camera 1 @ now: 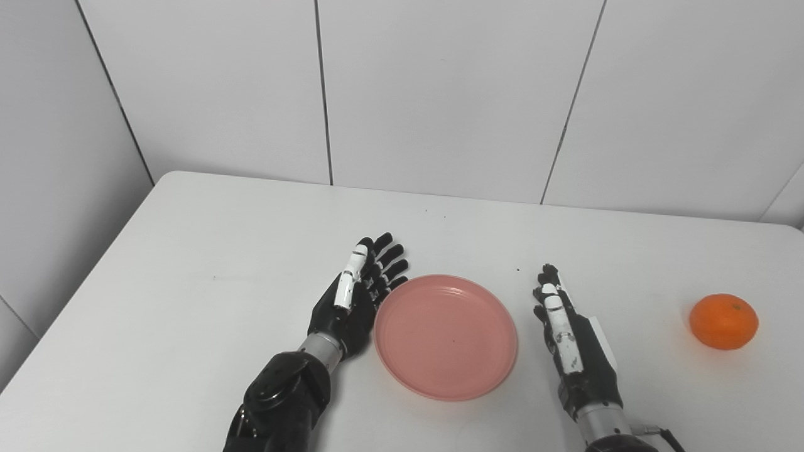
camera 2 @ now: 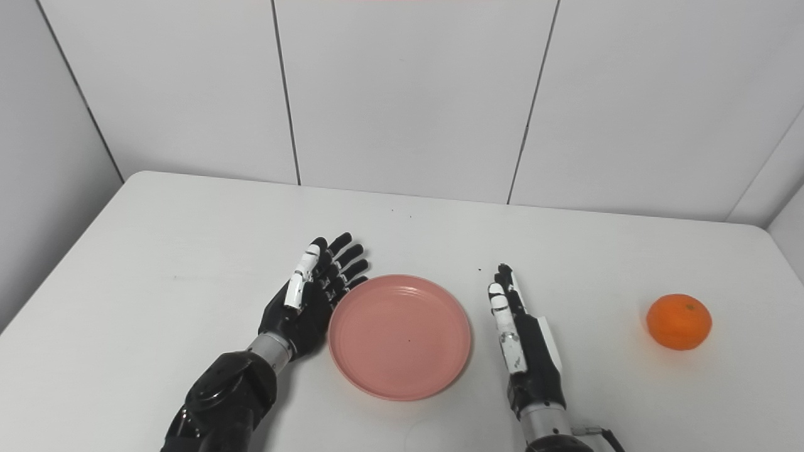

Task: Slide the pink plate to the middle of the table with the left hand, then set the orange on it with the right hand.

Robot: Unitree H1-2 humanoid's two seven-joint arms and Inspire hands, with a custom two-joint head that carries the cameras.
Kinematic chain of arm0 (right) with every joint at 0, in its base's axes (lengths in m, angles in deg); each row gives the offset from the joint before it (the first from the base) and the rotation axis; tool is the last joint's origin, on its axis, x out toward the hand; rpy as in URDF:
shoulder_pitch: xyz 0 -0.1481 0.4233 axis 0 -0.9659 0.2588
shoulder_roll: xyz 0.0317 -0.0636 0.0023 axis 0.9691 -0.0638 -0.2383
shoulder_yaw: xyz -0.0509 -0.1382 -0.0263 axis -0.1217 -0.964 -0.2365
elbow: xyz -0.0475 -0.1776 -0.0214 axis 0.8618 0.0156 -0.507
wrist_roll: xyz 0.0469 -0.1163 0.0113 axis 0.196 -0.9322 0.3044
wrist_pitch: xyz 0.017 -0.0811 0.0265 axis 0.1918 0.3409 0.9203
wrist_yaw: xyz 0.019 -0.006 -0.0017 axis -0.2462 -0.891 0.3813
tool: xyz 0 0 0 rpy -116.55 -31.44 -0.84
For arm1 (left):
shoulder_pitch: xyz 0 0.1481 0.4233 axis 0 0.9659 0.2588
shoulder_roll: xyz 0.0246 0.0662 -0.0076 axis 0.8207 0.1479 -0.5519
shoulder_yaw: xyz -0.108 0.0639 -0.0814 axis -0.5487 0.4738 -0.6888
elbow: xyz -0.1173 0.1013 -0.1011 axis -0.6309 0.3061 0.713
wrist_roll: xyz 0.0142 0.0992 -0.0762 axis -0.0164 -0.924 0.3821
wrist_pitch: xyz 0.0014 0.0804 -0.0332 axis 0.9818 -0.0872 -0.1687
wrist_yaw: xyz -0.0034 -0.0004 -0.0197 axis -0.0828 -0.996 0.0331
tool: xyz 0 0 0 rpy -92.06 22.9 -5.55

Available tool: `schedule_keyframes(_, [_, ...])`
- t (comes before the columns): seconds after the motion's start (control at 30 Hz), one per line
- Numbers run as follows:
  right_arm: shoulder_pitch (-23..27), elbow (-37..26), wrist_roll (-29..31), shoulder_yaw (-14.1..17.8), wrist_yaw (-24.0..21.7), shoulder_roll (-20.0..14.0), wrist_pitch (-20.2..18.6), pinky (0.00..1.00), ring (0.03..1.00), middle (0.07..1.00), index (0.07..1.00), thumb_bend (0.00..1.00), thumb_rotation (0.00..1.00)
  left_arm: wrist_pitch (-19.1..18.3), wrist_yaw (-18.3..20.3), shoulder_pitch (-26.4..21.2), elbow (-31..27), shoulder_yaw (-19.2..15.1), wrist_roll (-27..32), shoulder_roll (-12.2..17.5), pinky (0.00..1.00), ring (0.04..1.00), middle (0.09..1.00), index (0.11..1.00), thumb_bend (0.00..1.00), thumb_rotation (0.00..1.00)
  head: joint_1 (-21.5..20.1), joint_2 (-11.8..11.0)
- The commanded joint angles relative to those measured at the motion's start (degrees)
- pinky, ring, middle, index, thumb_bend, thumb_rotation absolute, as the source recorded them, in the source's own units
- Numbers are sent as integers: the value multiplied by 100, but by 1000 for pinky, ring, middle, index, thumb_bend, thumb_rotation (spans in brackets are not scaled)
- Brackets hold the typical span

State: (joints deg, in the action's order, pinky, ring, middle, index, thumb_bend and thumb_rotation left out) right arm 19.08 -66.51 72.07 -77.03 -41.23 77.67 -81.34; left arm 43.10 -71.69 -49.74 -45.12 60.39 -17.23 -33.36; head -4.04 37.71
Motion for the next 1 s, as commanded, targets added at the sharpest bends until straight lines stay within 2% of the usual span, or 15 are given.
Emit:
schedule_keyframes(0.0, [216, -210, -33, -24, 9, 34, -17, 1000, 981, 999, 997, 197, 1000, -86, 20, 18, -92, 39, 40, 46, 957, 953, 955, 937, 370, 1000, -55, 14])
schedule_keyframes(0.17, [243, -203, -87, -47, 16, 42, -63, 1000, 976, 1000, 1000, 184, 1000, -77, -62, 35, -127, -51, 57, 20, 964, 956, 956, 943, 367, 1000, -216, 43])
schedule_keyframes(0.3, [252, -191, -92, -13, 52, 57, -135, 1000, 987, 1000, 1000, 222, 1000, -57, -107, 51, -153, -93, -16, -6, 976, 959, 960, 946, 365, 1000, -452, 51])
schedule_keyframes(0.53, [299, -118, -128, 56, 131, 58, 12, 1000, 984, 996, 1000, 239, 1000, 75, -27, 88, -86, -181, -53, 43, 974, 960, 963, 957, 359, 1000, -902, -29])
schedule_keyframes(0.67, [328, -436, -438, -23, 177, -28, -76, 1000, 965, 984, 985, 280, 1000, 152, 0, 86, -25, -184, -155, 91, 962, 955, 964, 955, 371, 1000, -1069, -43])
schedule_keyframes(0.77, [436, -777, -799, -48, 150, -246, -266, 965, 969, 987, 984, 316, 1000, 196, 16, 41, 74, -235, -146, 71, 958, 952, 961, 955, 375, 1000, -1190, -49])
schedule_keyframes(0.87, [588, -1112, -1243, -45, 86, -565, -534, 948, 957, 978, 977, 401, 996, 326, 83, -1, 209, -313, -64, 42, 947, 942, 950, 948, 371, 1000, -1353, -71])
schedule_keyframes(0.97, [653, -1427, -1464, 27, 76, -726, -766, 939, 953, 970, 969, 484, 946, 370, 92, -16, 269, -357, -75, 22, 948, 939, 946, 943, 370, 1000, -1516, -115])
